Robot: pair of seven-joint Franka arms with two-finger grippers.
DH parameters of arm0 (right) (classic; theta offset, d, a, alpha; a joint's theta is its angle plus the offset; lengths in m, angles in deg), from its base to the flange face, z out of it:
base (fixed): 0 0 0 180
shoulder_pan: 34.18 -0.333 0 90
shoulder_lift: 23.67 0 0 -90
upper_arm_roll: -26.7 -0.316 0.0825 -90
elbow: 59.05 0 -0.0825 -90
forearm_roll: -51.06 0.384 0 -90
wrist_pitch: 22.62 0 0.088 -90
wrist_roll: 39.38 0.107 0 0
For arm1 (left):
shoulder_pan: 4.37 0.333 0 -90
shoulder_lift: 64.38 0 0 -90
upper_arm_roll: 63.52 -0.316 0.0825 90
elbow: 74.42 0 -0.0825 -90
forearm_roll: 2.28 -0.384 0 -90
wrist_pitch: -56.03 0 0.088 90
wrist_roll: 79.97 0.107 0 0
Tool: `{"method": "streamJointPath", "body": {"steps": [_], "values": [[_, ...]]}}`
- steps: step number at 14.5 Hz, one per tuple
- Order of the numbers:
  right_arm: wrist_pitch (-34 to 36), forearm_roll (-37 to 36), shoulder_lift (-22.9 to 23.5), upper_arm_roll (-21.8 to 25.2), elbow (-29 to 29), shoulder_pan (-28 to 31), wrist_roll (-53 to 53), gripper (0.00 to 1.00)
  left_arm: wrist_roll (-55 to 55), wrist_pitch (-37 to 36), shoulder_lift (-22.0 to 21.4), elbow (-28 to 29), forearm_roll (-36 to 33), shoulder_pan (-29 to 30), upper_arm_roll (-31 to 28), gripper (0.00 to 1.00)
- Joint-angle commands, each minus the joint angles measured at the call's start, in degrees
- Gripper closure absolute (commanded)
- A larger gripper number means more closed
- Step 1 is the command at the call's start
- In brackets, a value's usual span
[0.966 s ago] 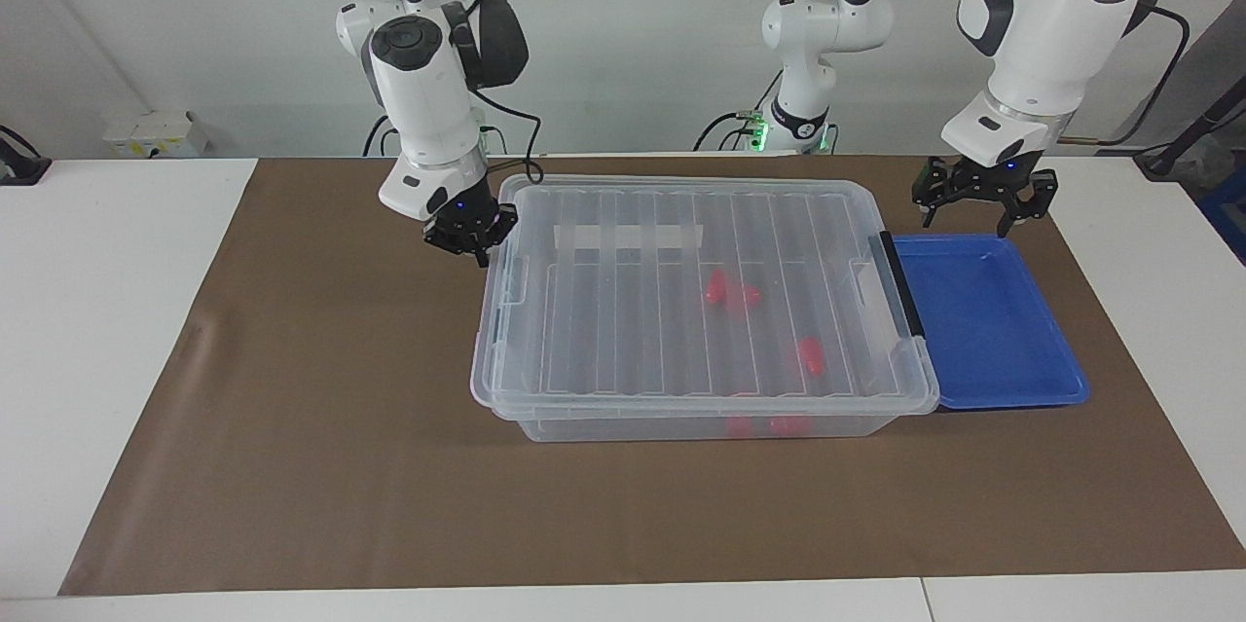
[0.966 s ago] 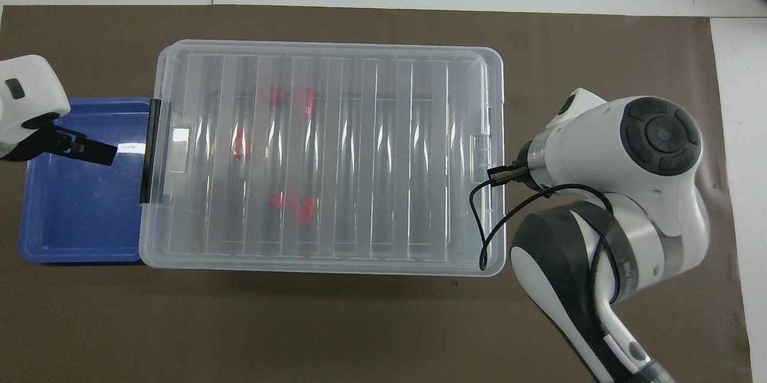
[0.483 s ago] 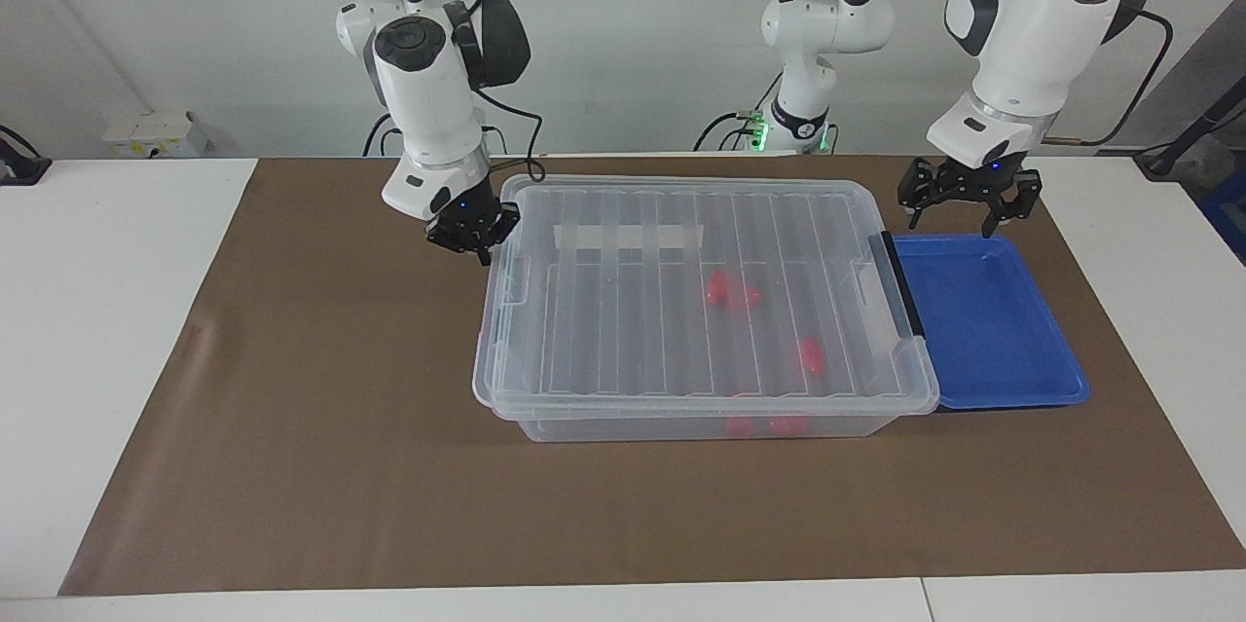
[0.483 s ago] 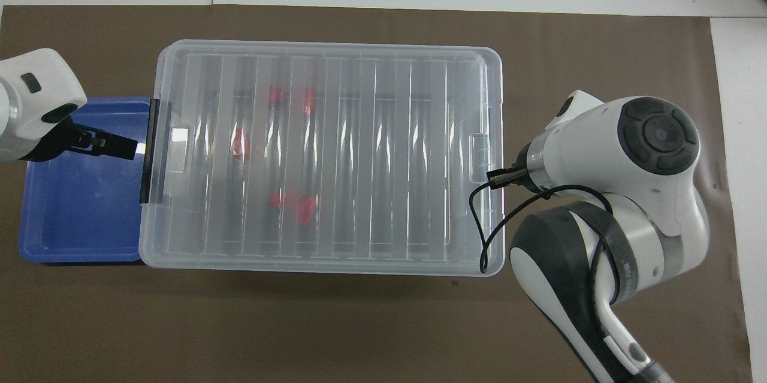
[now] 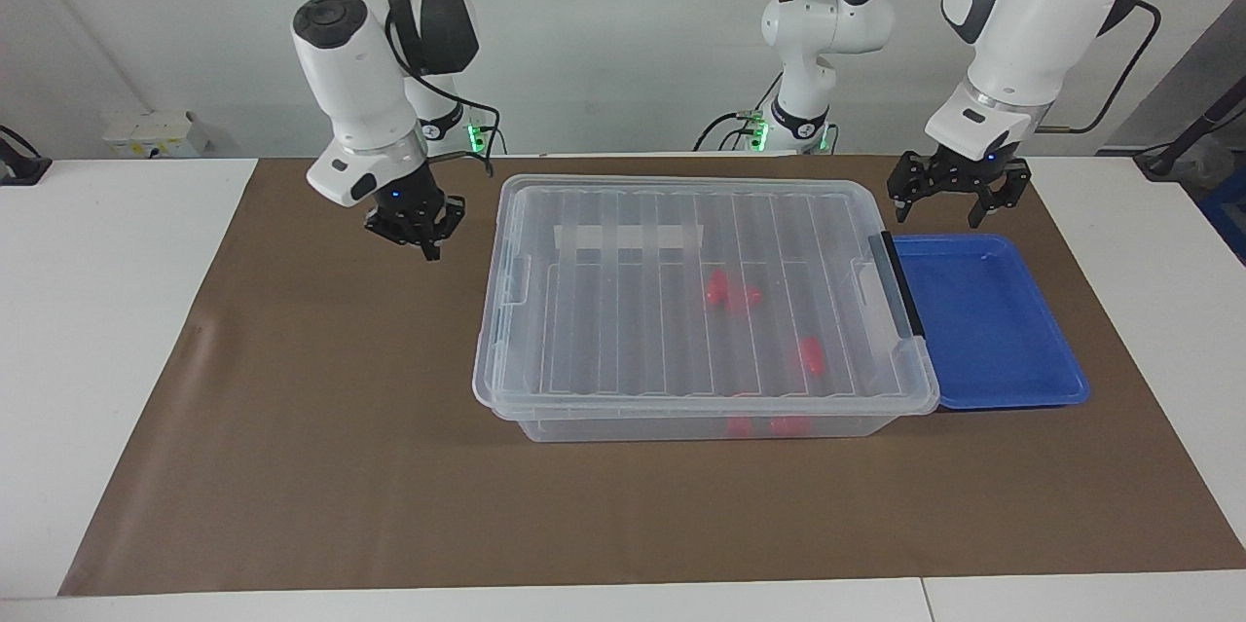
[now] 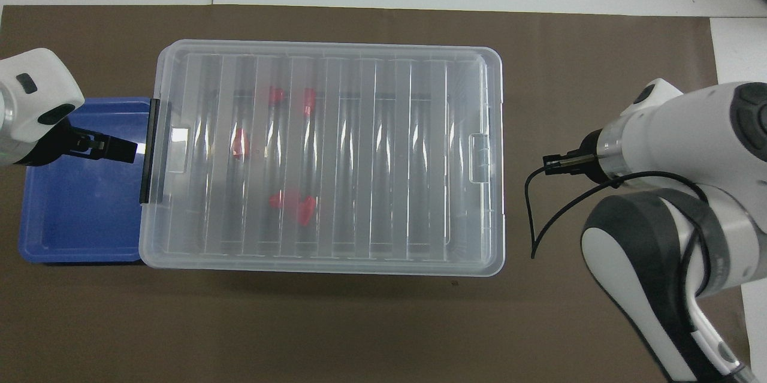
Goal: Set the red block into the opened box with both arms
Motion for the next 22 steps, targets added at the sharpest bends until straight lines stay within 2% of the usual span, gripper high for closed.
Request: {"method": "streamJointPath", "body": {"steps": [1, 6, 15, 22], "values": [[1.02, 1.33, -0.78, -0.37, 1.61, 5.2, -0.69, 0.0, -0.38, -5.34, -1.72, -1.25, 0.73, 0.0, -0.91, 0.0], [5.22, 0.19, -0.51, -0.28, 6.27, 11.71, -1.04, 0.0, -0.55, -6.06, -3.3, -1.96, 0.64, 0.27, -0.47, 0.0], [22.36, -0.51, 5.37, -0.28, 27.09, 12.87, -0.69, 0.0, -0.46, -6.23, -3.39, -1.87, 0.64, 1.06, -0.74, 0.0], [30.8, -0.86, 3.71, -0.46, 26.85, 12.34, -1.22, 0.0, -0.55, -6.23, -3.39, -1.87, 0.64, 1.15, -0.74, 0.0]]}}
